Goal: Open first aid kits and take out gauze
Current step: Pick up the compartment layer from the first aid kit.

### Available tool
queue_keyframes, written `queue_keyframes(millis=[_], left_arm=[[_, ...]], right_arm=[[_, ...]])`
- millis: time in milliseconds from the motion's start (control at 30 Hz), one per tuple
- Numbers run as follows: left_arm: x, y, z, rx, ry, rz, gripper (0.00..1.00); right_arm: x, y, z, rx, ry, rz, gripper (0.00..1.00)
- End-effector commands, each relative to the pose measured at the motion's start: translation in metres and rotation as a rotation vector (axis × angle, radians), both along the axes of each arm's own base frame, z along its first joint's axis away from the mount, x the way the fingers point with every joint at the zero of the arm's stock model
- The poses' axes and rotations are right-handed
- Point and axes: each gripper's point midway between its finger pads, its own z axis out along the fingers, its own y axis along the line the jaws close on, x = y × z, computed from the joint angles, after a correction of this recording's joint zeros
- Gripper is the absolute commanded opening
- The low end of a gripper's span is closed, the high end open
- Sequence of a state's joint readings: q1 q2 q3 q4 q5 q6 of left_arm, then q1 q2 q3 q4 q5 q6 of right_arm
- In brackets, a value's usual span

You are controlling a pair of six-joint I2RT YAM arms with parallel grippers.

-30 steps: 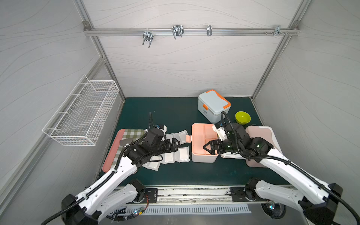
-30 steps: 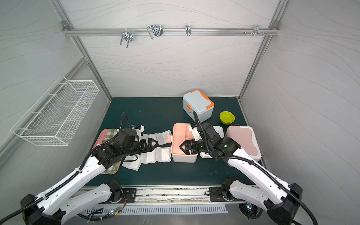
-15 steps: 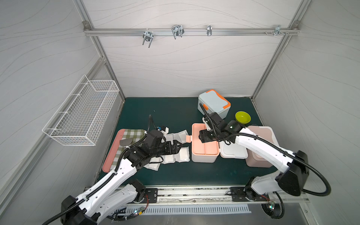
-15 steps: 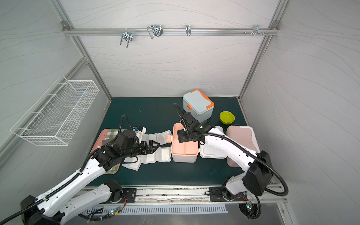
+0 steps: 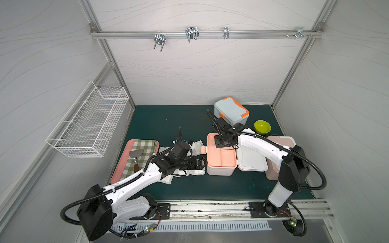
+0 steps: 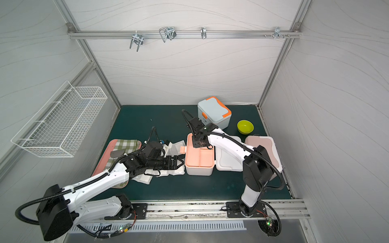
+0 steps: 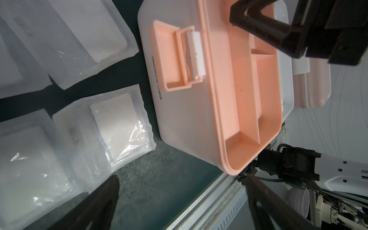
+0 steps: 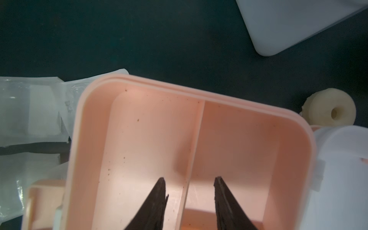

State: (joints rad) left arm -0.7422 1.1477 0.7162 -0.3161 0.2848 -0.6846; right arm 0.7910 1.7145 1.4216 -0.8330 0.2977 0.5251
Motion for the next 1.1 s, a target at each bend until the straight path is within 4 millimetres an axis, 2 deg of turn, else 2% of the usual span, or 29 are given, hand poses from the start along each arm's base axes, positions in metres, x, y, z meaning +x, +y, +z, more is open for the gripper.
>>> queue_keyframes(millis=[0,267,533,833,1067], left_arm=[[0.015,-0.025,0.029,-0.075,-0.081,-0.034,0.99],[0.015,-0.045,0.024,-0.074,-0.07,-0.076,0.99],[0.016,-0.046,0.023,-0.062,-0.074,-0.072,0.99],[0.016,-0.045,0.022,-0.055,-0.073,-0.069,0.99],[0.016,-0.041,0.026,-0.056,-0.088,-0.055,0.99]], right_arm=[[-0.009,-0.006,-0.01,-0.047,0.035,-0.038,0.35],[-0.017,-0.009,-0.02,-0.072,0.053,-0.084,0.21],[-0.02,-0.01,-0.025,-0.114,0.055,-0.115,0.01],[-0.017,-0.011,-0.018,-0.152,0.024,-0.137,0.0],[-0.013,-0.011,0.003,-0.178,-0.049,-0.146,0.0]])
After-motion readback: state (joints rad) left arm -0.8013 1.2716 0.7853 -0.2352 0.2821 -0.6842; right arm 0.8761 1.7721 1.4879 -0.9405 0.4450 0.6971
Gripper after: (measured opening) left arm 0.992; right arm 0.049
